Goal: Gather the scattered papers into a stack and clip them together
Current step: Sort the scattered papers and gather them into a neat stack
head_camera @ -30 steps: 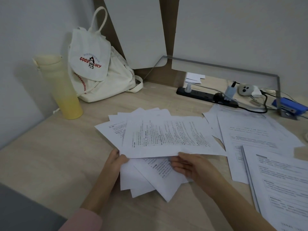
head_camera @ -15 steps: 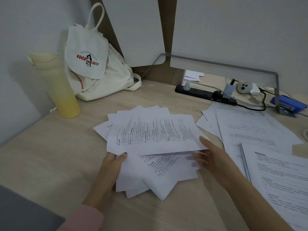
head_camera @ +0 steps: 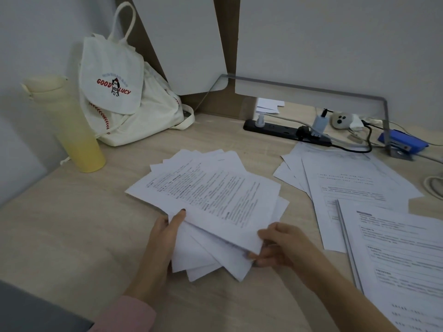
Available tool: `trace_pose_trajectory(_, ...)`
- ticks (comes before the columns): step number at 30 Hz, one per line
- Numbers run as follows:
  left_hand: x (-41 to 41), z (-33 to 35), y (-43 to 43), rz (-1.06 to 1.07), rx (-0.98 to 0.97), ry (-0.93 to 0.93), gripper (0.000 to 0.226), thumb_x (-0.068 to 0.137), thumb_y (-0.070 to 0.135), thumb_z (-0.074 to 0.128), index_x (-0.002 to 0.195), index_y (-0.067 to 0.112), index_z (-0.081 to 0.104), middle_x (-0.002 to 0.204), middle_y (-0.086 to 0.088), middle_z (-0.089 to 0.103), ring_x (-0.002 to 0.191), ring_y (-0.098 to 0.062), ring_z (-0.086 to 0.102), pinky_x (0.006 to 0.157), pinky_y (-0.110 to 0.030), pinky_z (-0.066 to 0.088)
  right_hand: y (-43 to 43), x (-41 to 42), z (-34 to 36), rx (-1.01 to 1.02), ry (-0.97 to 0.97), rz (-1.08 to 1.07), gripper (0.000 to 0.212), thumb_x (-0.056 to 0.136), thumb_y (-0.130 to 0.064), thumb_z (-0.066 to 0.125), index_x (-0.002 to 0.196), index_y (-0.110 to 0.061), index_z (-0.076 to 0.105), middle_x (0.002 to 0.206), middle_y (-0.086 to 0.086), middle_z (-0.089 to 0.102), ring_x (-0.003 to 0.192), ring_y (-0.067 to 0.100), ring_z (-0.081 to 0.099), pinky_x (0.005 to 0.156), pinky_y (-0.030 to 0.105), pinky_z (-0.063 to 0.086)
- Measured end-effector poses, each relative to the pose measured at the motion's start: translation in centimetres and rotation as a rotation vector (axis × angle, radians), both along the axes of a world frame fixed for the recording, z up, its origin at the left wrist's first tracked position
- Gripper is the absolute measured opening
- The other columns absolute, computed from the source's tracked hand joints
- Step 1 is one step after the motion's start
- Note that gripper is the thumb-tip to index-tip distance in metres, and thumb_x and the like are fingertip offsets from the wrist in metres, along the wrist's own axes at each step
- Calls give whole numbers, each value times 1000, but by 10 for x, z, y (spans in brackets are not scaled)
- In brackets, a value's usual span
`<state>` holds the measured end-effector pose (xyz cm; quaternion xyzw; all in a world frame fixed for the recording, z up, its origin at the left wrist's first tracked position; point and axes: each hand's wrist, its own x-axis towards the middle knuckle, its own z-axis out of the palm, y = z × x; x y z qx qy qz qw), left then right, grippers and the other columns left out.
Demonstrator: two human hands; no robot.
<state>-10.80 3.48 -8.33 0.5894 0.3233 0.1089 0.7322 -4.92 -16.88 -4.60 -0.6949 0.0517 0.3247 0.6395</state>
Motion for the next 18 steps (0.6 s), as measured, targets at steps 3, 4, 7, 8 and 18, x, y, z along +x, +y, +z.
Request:
trace_pose_trajectory(3, 5, -2, -6, -50, -34, -62, 30, 88, 24, 58, 118, 23, 55, 107, 9, 64, 98, -12, 60, 75, -26, 47, 8, -11, -6, -9, 57, 120, 12, 87, -6, 58, 78, -1, 51, 65, 17, 68, 57, 26, 70, 49, 28, 57)
trace_pose_trajectory(4, 5, -3, -7, -53, -3, -63, 34, 88, 20, 58, 122, 21, 54, 109, 8, 63, 99, -12, 59, 77, -26, 47, 9, -14, -6, -26, 75, 178, 13, 88, -9, 58, 79, 0, 53, 70, 19, 71, 59, 25, 70, 51, 28, 57)
trace_pose_trajectory(7, 7, -6, -5, -44, 53, -44, 45, 89, 8, 56, 133, 13, 47, 123, -4, 60, 107, -21, 58, 93, -37, 46, 6, -14, -4, -72, 57, 254, 21, 89, -18, 58, 81, 1, 60, 76, 20, 72, 57, 22, 68, 53, 27, 56)
trace_pose_trajectory(8, 7, -6, -2, -48, 77, -41, 48, 89, 6, 55, 135, 13, 44, 127, -6, 58, 111, -23, 56, 98, -40, 44, 3, -12, -2, -73, 35, 193, 21, 90, -18, 57, 82, 1, 60, 74, 19, 70, 54, 21, 66, 50, 25, 54)
trace_pose_trajectory(18, 3, 54, -11, -266, 176, -346, 37, 83, -2, 55, 107, 26, 59, 101, 10, 73, 96, -9, 67, 76, -21, 56, -46, 34, 23, -237, -349, -110, 63, 82, -43, 61, 137, -24, 38, 132, -6, 46, 120, 16, 49, 97, 32, 40)
